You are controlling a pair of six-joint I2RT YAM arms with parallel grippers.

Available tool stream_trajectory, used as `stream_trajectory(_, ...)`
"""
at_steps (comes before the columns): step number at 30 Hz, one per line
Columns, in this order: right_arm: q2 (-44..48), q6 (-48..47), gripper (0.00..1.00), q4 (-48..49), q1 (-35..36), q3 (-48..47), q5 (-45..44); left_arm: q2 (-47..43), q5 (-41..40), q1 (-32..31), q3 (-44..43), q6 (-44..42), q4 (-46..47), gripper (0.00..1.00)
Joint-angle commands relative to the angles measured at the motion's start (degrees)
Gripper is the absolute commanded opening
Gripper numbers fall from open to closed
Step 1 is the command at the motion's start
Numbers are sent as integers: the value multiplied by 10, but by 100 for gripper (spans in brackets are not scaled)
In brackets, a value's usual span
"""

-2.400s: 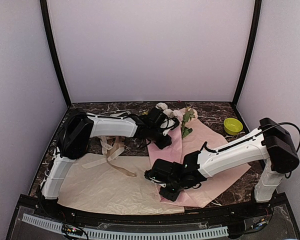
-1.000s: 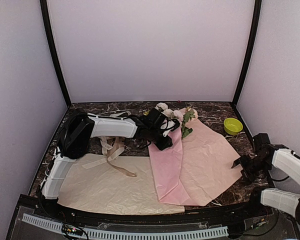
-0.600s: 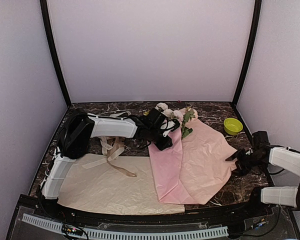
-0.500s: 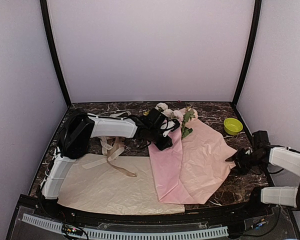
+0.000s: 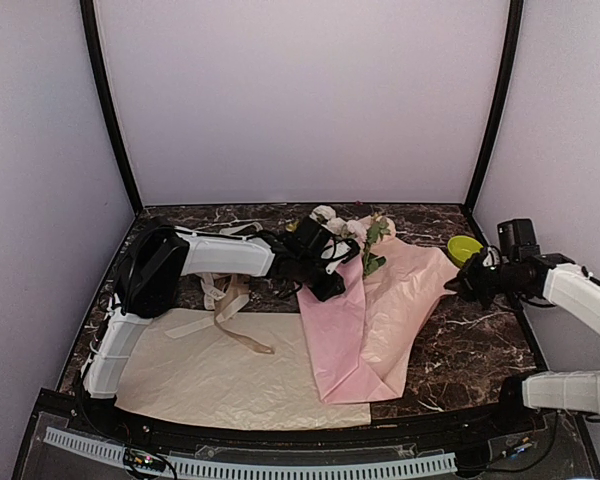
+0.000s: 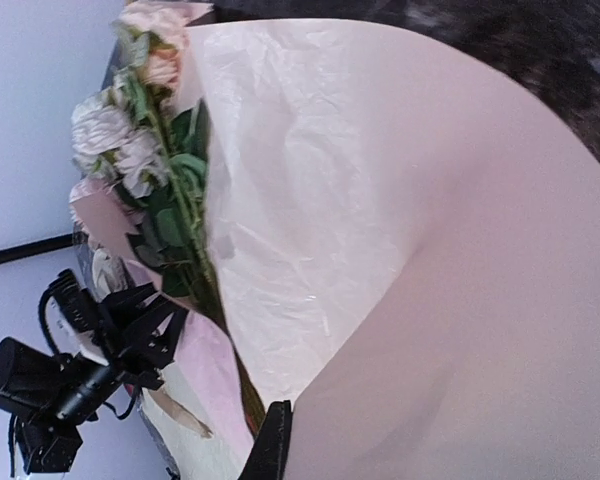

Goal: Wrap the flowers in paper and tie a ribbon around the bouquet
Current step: Pick up the two-thirds-folded wrapping paper from the center of the board, then fold the two-thirds-folded wrapping paper at the center of the board.

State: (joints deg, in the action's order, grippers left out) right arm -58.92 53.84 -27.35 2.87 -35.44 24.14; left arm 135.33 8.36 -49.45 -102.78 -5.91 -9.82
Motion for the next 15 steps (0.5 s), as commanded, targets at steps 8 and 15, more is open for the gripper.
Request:
stream_trajectory(8,-131,-16,0,48,221,-236,-78,21,31,-6,26,-6,-29,25)
stream_trajectory(15,-220,-13,0,96,328,-328,-74,23,44,-4,38,4,-17,25)
